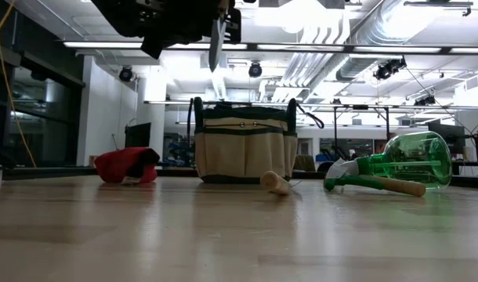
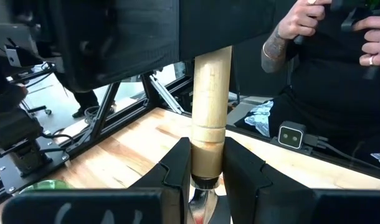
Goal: Pick & Place Garden tools in Gardening bag
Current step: Put the right brown trowel into the gardening bag
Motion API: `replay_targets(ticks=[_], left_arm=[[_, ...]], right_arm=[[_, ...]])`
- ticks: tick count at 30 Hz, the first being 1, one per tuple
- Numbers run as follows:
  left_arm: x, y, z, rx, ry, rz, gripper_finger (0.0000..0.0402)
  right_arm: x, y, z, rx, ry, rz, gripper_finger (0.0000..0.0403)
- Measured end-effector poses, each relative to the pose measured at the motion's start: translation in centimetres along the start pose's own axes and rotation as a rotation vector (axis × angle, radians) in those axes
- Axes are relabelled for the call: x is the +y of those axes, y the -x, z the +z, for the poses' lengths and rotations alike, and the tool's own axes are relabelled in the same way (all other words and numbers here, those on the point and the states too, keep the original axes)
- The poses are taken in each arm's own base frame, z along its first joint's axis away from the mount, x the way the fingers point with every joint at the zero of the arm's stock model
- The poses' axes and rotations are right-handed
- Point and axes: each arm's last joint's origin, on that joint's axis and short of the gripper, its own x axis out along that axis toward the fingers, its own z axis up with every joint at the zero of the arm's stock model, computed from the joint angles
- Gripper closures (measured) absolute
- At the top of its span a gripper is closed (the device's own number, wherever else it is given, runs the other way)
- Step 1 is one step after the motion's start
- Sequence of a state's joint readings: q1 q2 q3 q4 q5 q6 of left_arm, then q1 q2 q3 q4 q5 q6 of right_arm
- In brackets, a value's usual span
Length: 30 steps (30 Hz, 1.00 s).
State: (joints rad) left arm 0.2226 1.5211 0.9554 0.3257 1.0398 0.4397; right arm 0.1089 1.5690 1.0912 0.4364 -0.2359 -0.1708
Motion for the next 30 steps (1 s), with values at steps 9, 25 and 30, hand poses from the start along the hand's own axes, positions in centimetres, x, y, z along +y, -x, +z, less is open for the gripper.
replay_targets(ticks=[9, 25, 30], left_arm=[[-0.02, -0.02, -0.14, 0.014, 0.021, 0.011, 0.0341], [0.31, 0.04, -0.42, 0.083, 0.023, 0.138, 0.0253], [0.43, 0.18, -0.71, 0.152, 0.048, 0.234, 0.0251]], right_arm=[[-0.15, 0.01, 0.03, -0.001, 0.011, -0.020, 0.0345], [-0.51, 0.28, -0.10, 0.046, -0.132, -0.205, 0.0347], [-0.81, 0.79, 0.24, 0.063, -0.159, -0.347, 0.0347]])
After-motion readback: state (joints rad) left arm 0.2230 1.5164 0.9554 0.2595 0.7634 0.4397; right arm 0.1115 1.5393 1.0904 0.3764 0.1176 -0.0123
